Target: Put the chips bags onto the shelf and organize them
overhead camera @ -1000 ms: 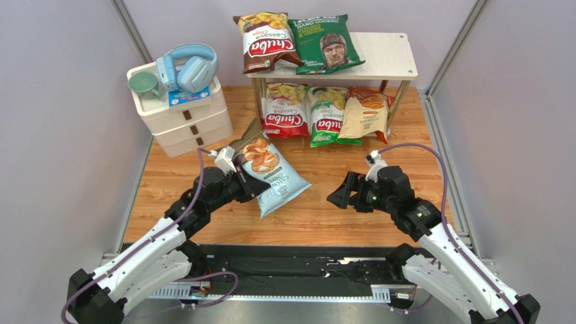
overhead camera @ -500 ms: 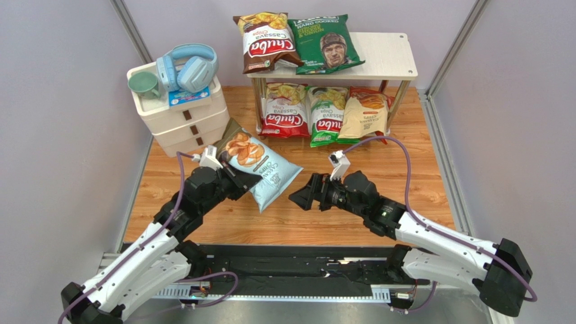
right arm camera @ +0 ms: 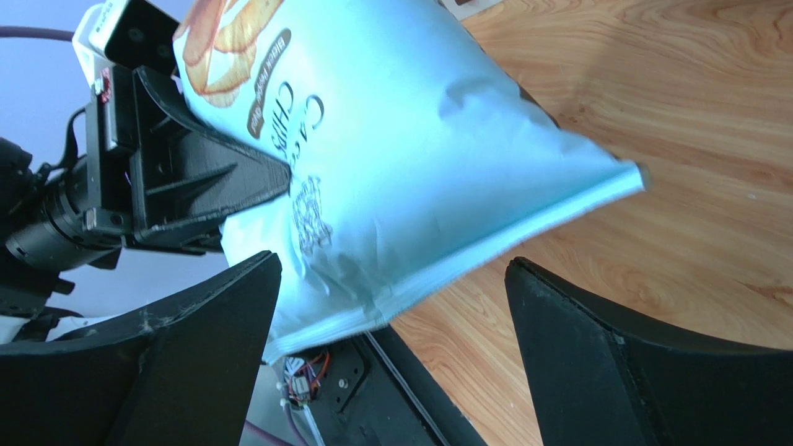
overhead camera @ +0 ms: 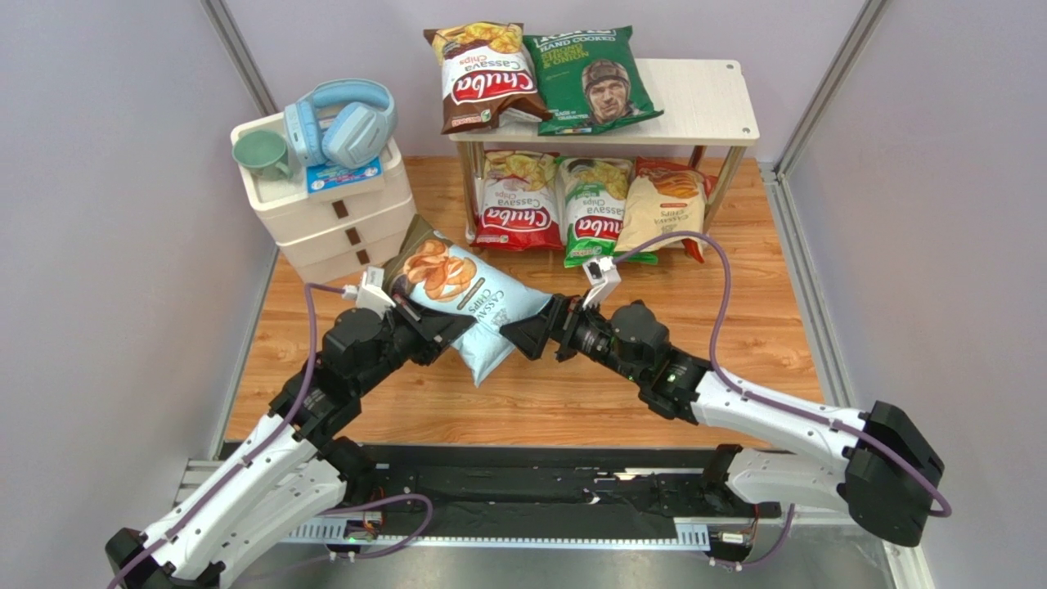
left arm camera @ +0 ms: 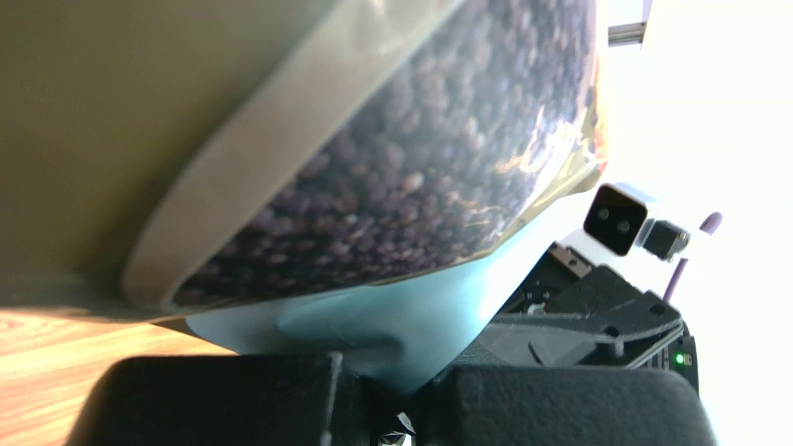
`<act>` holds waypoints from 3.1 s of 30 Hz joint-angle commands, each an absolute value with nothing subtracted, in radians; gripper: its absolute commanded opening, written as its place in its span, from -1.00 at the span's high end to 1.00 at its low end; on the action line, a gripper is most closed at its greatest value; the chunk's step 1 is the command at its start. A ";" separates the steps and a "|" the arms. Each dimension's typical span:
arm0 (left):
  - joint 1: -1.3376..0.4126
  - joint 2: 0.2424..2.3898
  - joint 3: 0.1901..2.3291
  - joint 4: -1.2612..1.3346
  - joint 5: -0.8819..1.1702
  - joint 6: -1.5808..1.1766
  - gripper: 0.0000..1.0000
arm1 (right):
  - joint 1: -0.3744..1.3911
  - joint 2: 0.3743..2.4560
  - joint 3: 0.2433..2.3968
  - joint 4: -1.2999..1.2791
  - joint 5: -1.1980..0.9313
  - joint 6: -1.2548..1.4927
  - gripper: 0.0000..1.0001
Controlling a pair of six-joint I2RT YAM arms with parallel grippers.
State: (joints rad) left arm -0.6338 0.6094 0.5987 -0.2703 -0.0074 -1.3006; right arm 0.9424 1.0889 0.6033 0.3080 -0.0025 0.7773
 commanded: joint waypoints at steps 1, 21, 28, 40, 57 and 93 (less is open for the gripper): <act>-0.630 0.583 0.600 -0.204 0.041 -1.354 1.00 | 0.950 1.158 0.678 0.463 0.023 0.762 -0.96; -0.630 0.497 0.601 -0.317 0.026 -1.351 0.96 | 1.009 1.292 0.722 0.528 0.101 0.744 1.00; -0.630 0.428 0.695 -0.646 -0.098 -1.289 0.00 | 1.012 1.214 0.779 0.335 0.051 0.677 1.00; -0.632 0.221 0.859 -1.015 -0.437 -1.246 -0.21 | 1.011 0.925 1.090 -0.262 0.044 0.332 1.00; -0.630 0.350 0.793 -0.878 -0.275 -1.189 -0.17 | 0.663 1.121 1.770 -0.445 0.370 0.070 1.00; -0.630 0.376 0.739 -0.819 -0.206 -1.178 -0.09 | 0.009 1.691 2.011 -0.209 -0.094 0.442 1.00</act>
